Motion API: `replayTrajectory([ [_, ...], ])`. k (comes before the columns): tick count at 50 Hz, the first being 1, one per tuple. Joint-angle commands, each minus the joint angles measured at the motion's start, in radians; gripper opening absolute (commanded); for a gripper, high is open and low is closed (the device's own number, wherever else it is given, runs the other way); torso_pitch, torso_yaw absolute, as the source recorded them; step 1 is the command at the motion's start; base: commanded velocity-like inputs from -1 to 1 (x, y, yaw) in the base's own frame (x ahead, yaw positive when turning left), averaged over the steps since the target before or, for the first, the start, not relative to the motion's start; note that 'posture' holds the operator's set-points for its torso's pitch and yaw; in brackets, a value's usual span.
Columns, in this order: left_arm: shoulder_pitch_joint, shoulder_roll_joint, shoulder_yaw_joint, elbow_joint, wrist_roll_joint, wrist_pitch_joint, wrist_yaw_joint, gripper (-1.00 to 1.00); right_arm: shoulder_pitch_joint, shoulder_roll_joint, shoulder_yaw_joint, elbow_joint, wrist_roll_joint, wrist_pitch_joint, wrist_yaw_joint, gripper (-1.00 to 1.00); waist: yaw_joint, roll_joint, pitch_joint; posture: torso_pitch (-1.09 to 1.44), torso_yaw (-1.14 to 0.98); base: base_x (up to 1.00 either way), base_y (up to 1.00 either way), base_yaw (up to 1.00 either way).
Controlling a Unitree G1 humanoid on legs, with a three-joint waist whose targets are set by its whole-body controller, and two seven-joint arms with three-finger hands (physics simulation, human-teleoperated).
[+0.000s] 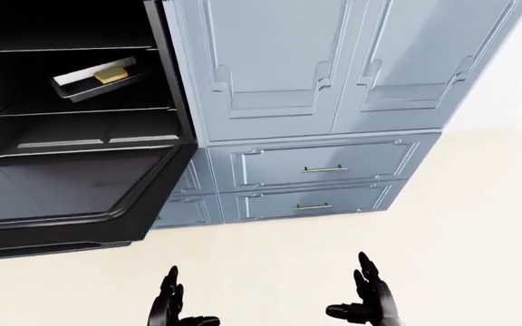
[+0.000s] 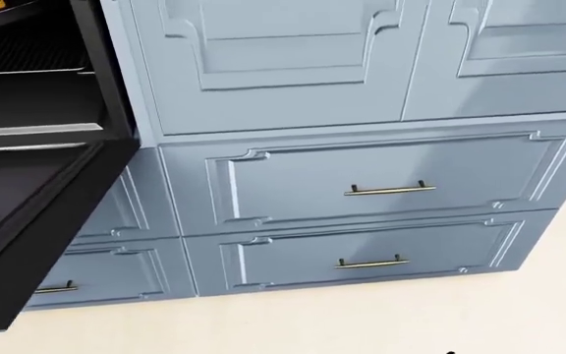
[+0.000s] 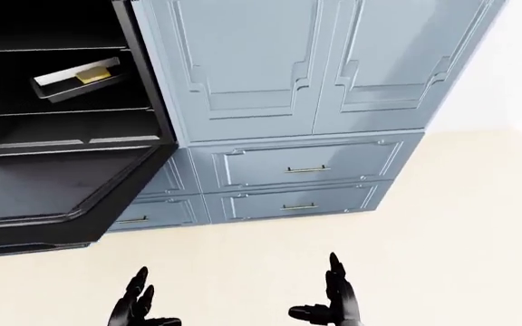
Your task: Close the oven door.
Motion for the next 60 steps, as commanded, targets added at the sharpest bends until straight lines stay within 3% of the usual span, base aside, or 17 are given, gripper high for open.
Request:
replayTrajectory([
  [1, -0.011, 0.001, 0.002, -0.022, 0.007, -0.026, -0.003, 1.0, -0.009, -0.012, -0.007, -0.021, 0.0, -0.03, -0.005, 1.0, -0.001, -0.006, -0.012, 0.0, 0.0, 0.16, 0.0, 0.0],
  [3, -0.004, -0.002, 0.003, -0.023, 0.012, -0.028, 0.001, 1.0, -0.005, -0.012, -0.01, -0.019, -0.001, -0.03, -0.006, 1.0, -0.002, -0.063, -0.027, 0.0, 0.0, 0.16, 0.0, 0.0],
  [9, 0.015, -0.001, 0.009, -0.018, 0.014, -0.022, 0.001, 1.0, 0.009, -0.014, -0.02, -0.011, -0.006, -0.026, -0.009, 1.0, -0.02, -0.024, -0.019, 0.0, 0.0, 0.16, 0.0, 0.0],
  [14, 0.022, 0.004, 0.021, -0.012, 0.018, -0.008, -0.002, 1.0, 0.005, -0.018, -0.028, -0.007, -0.01, -0.017, -0.01, 1.0, -0.021, 0.033, -0.008, 0.0, 0.0, 0.16, 0.0, 0.0],
  [17, 0.015, 0.013, 0.032, -0.009, 0.018, 0.006, -0.012, 1.0, 0.002, -0.018, -0.031, -0.006, -0.014, -0.014, -0.009, 1.0, -0.02, 0.116, -0.027, 0.0, 0.0, 0.15, 0.0, 0.0],
  [18, 0.011, 0.017, 0.037, -0.009, 0.017, 0.011, -0.016, 1.0, 0.001, -0.019, -0.032, -0.006, -0.015, -0.013, -0.009, 1.0, -0.011, 0.069, -0.019, 0.0, 0.0, 0.15, 0.0, 0.0],
  [25, 0.023, 0.008, 0.037, -0.012, 0.021, -0.005, -0.006, 1.0, 0.001, -0.018, -0.034, -0.006, -0.016, -0.016, -0.01, 1.0, -0.003, 0.043, -0.014, 0.0, 0.0, 0.16, 0.0, 0.0],
  [31, 0.031, 0.003, 0.031, -0.013, 0.02, -0.011, -0.001, 1.0, 0.007, -0.016, -0.033, -0.008, -0.018, -0.02, -0.011, 1.0, 0.002, -0.061, -0.036, 0.0, 0.0, 0.16, 0.0, 0.0],
  [32, 0.031, 0.004, 0.031, -0.013, 0.019, -0.01, -0.001, 1.0, 0.007, -0.016, -0.033, -0.007, -0.017, -0.019, -0.011, 1.0, -0.014, -0.034, -0.02, 0.0, 0.0, 0.16, 0.0, 0.0],
  [36, 0.032, 0.006, 0.031, -0.012, 0.016, -0.009, -0.002, 1.0, 0.002, -0.017, -0.032, -0.008, -0.017, -0.018, -0.01, 1.0, -0.02, -0.024, -0.019, 0.0, 0.0, 0.16, 0.0, 0.0],
  [40, 0.03, 0.008, 0.033, -0.012, 0.014, -0.007, -0.004, 1.0, 0.003, -0.02, -0.035, -0.006, -0.016, -0.018, -0.011, 1.0, -0.02, 0.016, -0.01, 0.0, 0.0, 0.16, 0.0, 0.0],
  [44, 0.027, 0.009, 0.034, -0.013, 0.012, -0.004, -0.005, 1.0, 0.003, -0.02, -0.035, -0.006, -0.017, -0.017, -0.011, 1.0, -0.02, 0.113, -0.026, 0.0, 0.0, 0.16, 0.0, 0.0],
  [45, 0.027, 0.009, 0.034, -0.013, 0.012, -0.005, -0.005, 1.0, 0.002, -0.02, -0.035, -0.006, -0.017, -0.017, -0.011, 1.0, -0.012, 0.078, -0.022, 0.0, 0.0, 0.16, 0.0, 0.0],
  [53, 0.026, 0.009, 0.032, -0.013, 0.012, -0.004, -0.003, 1.0, 0.002, -0.02, -0.035, -0.007, -0.016, -0.018, -0.012, 1.0, -0.003, 0.033, -0.012, 0.0, 0.0, 0.16, 0.0, 0.0],
  [58, 0.024, 0.008, 0.03, -0.014, 0.013, -0.003, 0.0, 1.0, -0.003, -0.024, -0.037, -0.007, -0.012, -0.015, -0.008, 1.0, -0.005, -0.071, -0.022, 0.0, 0.0, 0.16, 0.0, 0.0],
  [59, 0.023, 0.008, 0.03, -0.014, 0.011, -0.003, -0.001, 1.0, -0.005, -0.024, -0.037, -0.007, -0.012, -0.014, -0.008, 1.0, -0.015, -0.021, -0.023, 0.0, 0.0, 0.16, 0.0, 0.0],
  [60, 0.023, 0.009, 0.03, -0.014, 0.011, -0.003, -0.002, 1.0, -0.005, -0.024, -0.037, -0.007, -0.014, -0.017, -0.009, 1.0, -0.011, -0.037, -0.021, 0.0, 0.0, 0.15, 0.0, 0.0],
])
